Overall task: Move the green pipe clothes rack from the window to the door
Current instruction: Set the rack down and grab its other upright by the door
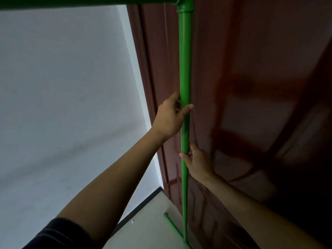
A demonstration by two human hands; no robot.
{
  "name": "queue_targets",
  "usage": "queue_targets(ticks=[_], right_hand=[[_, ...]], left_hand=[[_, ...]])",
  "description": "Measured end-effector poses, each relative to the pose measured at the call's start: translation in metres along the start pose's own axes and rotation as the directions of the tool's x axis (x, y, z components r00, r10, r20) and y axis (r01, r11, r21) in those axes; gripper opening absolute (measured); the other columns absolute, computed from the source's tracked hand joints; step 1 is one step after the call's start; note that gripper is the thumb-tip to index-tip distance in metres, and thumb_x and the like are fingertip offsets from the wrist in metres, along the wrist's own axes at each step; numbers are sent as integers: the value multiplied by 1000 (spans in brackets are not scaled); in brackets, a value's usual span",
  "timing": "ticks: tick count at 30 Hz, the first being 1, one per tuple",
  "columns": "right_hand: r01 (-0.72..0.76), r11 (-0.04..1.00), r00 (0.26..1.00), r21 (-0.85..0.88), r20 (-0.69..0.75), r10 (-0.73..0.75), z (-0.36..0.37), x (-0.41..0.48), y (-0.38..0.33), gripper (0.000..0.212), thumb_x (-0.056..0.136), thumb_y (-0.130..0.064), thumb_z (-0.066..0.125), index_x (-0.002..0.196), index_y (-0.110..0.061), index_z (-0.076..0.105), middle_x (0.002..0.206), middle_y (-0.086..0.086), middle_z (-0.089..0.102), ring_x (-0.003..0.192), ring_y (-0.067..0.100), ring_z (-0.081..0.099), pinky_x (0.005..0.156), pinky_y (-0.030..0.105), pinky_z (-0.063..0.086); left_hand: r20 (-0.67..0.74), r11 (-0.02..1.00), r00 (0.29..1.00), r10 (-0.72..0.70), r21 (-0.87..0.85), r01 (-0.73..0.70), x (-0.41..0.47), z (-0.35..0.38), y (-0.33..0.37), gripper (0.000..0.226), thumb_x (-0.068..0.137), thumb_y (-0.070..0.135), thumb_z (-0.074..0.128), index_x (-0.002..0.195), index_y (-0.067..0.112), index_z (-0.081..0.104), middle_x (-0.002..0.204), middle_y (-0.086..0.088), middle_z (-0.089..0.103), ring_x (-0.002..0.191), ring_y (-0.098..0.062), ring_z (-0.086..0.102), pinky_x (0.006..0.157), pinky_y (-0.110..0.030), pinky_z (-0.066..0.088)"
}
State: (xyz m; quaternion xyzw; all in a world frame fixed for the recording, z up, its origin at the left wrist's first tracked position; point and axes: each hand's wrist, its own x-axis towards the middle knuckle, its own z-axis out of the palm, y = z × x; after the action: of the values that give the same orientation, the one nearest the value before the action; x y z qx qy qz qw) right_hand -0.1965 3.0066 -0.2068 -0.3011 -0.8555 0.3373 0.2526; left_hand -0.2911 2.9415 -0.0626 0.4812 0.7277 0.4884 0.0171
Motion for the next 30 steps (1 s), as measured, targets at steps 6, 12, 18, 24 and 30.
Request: queue_targets(ticks=[6,12,18,24,30], right_hand=[[21,1000,1000,-22,22,-20,55,53,-33,28,89,-32,60,107,-12,55,88,12,73,82,34,68,67,32,48],[36,998,997,-44,64,-33,94,92,-60,42,91,-36,56,124,-10,51,92,15,71,85,35,67,73,36,53],[76,994,994,-79,83,-69,122,113,-77,42,91,-35,56,124,-8,50,95,20,72,89,39,66,75,38,51],[101,985,993,-140,77,-91,124,117,-75,51,92,-38,54,132,-8,45,100,19,72,93,38,67,76,36,52],[126,985,984,-115,138,-110,123,117,-72,44,92,-41,53,120,-7,51,90,18,72,83,36,68,70,38,54]], left_hand=[[-13,997,1000,-26,73,26,37,-44,-50,29,90,31,58,107,8,56,91,-1,64,80,-20,63,71,-32,55],[-36,992,996,-86,95,89,65,-80,-88,40,88,33,59,112,2,56,101,-21,69,84,-36,67,74,-50,57],[-65,985,990,-121,113,128,76,-104,-110,40,89,31,58,118,3,56,108,-18,68,92,-35,65,81,-49,56],[-60,984,991,-121,122,128,78,-106,-111,42,90,31,57,120,3,56,110,-18,68,96,-33,64,82,-47,55],[-106,973,983,-148,162,164,71,-103,-105,35,92,29,53,113,1,54,103,-21,67,91,-36,62,80,-49,52]])
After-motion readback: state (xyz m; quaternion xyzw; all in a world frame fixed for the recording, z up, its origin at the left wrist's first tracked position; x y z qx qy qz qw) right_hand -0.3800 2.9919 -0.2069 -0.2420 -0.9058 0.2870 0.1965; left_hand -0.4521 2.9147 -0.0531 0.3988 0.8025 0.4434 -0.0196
